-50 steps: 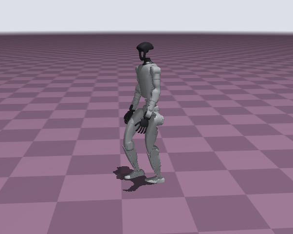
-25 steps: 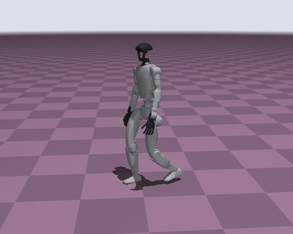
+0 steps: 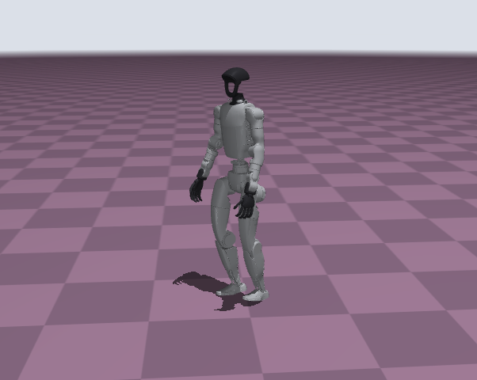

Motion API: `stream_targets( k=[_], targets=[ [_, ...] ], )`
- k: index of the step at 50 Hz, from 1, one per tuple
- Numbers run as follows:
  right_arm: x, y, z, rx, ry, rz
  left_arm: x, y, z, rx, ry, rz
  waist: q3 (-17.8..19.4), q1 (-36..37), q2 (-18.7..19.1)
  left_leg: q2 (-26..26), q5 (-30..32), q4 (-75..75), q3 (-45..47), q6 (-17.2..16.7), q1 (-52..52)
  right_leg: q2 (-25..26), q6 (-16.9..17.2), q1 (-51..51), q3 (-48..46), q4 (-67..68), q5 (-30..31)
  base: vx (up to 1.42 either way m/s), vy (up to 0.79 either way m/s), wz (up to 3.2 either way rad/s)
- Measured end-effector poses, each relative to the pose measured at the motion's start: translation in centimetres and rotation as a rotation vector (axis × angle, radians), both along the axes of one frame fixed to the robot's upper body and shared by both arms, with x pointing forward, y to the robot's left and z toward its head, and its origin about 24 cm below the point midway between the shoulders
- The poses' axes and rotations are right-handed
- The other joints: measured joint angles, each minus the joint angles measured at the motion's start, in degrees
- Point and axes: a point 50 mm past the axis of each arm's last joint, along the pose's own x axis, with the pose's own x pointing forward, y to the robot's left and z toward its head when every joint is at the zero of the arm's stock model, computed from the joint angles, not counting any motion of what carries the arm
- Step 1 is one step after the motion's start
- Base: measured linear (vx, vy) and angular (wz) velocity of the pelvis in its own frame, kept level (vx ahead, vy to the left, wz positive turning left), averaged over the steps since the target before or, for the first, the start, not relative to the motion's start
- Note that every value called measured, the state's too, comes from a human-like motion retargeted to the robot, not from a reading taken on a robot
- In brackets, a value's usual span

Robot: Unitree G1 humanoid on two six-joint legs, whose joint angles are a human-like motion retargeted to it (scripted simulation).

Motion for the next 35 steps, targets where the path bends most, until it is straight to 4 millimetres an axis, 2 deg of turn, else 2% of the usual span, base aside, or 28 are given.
stream_targets(
  k=[9,15,20,25,31,35],
  targets=[
    [-0.9,0.5,-0.4,0.03,0.03,-0.036,-0.5,0.9,-0.1,0.009,0.018,0.089,0.6,0.4,-0.6,-0.2,-1.0,0.4,-1.7,-0.6,0.7,-0.2,-0.7,0.9,-0.6,1.0,-2.3,0.09,-0.02,0.18],
    [-0.9,0.6,-0.5,0.024,0.032,-0.052,-0.2,1.3,0.1,0.022,-0.013,0.151,2.7,2.8,1.1,4.1,-3.3,20.7,-0.1,-2.4,-7.0,2.3,-1.6,3.9,-0.3,-0.9,-2.3,0.05,-0.03,0.0],
    [-0.9,0.1,-0.4,0.002,0.033,-0.04,-0.4,1.3,0.1,0.024,-0.028,0.172,4.1,5.8,2.7,8.1,-4.8,34.6,0.8,-2.3,-15.4,4.1,-1.8,6.3,0.7,-3.2,-1.8,0.09,0.0,-0.12],
    [-0.7,-0.5,-0.1,-0.012,0.027,-0.03,-1.9,1.4,-0.3,0.018,0.013,0.2,4.9,7.6,2.4,7.5,-3.7,27.7,0.9,-2.4,-20.7,3.3,-1.2,8.3,1.9,-4.9,-1.7,0.17,0.05,-0.1],
    [-0.7,-0.6,-0.1,-0.015,0.022,-0.009,-3.3,1.3,-0.6,0.004,0.058,0.226,4.4,7.9,1.6,3.5,2.2,11.5,-3.1,-3.5,-22.7,1.9,-1.2,9.7,3.3,-4.3,-3.3,0.24,0.11,-0.07],
    [-1.4,-0.3,-0.3,-0.004,0.033,-0.016,-4.1,1.3,-0.8,-0.004,0.076,0.245,3.4,7.3,1.1,1.5,5.8,9.1,-4.9,-3.5,-21.9,0.8,-1.3,10.1,4.3,-1.2,-5.2,0.28,0.14,-0.05]
  ],
)
